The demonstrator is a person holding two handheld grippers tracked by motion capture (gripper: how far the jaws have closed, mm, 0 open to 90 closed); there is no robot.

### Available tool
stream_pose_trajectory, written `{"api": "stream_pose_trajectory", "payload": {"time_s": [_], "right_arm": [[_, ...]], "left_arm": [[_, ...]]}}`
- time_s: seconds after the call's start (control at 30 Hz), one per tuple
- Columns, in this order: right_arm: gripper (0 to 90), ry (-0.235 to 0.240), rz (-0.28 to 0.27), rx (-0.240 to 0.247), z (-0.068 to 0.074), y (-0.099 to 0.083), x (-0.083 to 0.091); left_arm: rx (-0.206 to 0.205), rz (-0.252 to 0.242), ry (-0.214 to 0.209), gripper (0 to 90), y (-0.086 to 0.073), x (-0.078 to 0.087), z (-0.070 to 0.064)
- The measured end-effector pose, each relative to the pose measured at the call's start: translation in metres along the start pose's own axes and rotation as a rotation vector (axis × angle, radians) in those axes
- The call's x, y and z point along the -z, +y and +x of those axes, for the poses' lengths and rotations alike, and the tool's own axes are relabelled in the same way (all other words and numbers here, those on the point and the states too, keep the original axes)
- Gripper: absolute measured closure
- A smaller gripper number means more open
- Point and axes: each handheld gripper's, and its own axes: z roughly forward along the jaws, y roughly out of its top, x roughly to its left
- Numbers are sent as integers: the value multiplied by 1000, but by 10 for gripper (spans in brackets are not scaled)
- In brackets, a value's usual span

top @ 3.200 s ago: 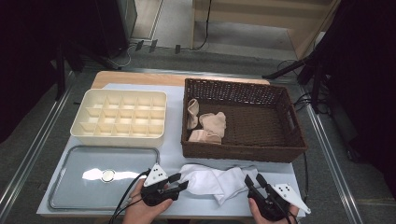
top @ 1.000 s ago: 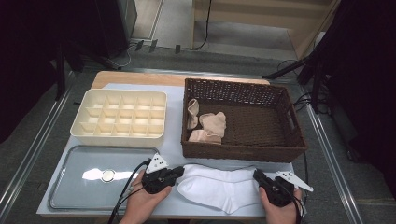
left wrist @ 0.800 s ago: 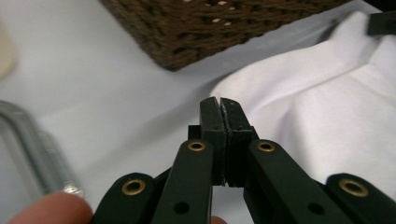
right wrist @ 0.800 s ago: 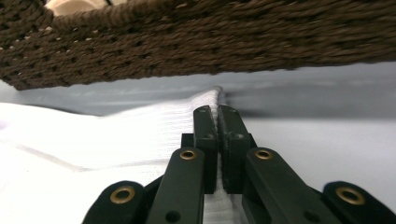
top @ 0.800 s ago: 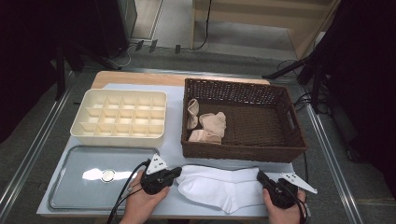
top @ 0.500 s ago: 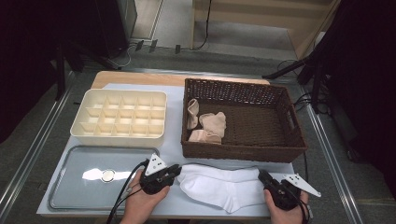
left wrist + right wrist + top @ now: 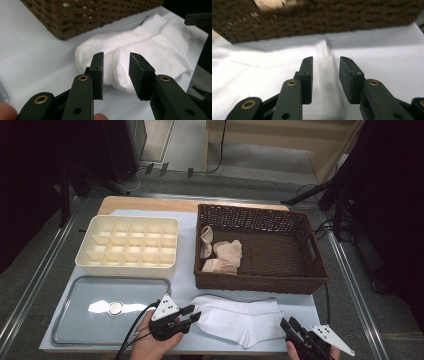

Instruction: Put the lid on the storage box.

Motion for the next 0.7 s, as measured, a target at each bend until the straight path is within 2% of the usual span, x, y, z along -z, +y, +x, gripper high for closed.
{"api": "stream_pose_trajectory", "payload": {"time_s": [0.1,0.23,0.33,0.4,0.53,0.7], "right_arm": [[657,-38,28,-36,0,-5,2],[685,-76,89,-28,1,-12,-4],[824,-68,93,-42,2,-12,-4],[876,-71,91,-43,4,-11,-1],[881,-36,41,-41,6,-4,7],[881,-1,11,-27,9,11,9]], "left_arm": [[-19,27,-1,739,-2,-2,-3],[-26,47,-17,890,-3,-3,-4],[-28,52,-30,900,-3,-2,-4],[-28,46,-30,900,-2,0,-4],[-16,10,-22,900,2,7,-3],[9,-34,-8,900,11,16,7]]}}
